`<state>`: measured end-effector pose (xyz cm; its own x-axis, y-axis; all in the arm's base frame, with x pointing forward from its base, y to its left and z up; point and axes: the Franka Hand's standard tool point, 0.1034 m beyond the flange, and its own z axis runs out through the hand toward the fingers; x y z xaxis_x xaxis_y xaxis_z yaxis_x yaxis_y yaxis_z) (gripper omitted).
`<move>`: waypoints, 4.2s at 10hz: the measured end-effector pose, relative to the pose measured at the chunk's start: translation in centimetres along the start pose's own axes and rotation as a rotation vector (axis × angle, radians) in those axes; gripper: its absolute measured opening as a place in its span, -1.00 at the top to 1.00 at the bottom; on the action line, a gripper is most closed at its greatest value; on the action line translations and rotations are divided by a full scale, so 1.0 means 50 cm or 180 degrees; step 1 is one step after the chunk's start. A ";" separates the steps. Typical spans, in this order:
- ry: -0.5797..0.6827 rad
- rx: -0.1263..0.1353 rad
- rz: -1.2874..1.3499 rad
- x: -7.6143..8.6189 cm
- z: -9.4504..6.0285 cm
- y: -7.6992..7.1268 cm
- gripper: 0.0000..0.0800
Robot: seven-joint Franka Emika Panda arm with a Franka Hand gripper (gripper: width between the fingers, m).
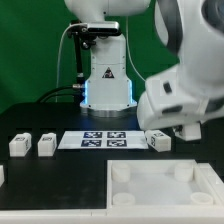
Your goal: Assemble one leg
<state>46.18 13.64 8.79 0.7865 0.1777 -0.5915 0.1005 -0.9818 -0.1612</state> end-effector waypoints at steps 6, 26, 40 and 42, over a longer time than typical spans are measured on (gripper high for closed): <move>0.1703 -0.0244 -0.0065 -0.026 -0.113 -0.016 0.27; 0.3490 -0.0432 -0.0533 0.205 -0.238 0.084 0.27; 0.3721 -0.0434 -0.0502 0.254 -0.175 0.086 0.27; 0.3762 -0.0442 -0.0499 0.253 -0.174 0.086 0.27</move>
Offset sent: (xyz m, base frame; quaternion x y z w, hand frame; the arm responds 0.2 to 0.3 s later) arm -0.0293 0.0264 0.0408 -0.0799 0.0610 0.0082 0.9949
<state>61.85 11.07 7.47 0.8254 0.1957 0.5295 0.2530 -0.9667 -0.0371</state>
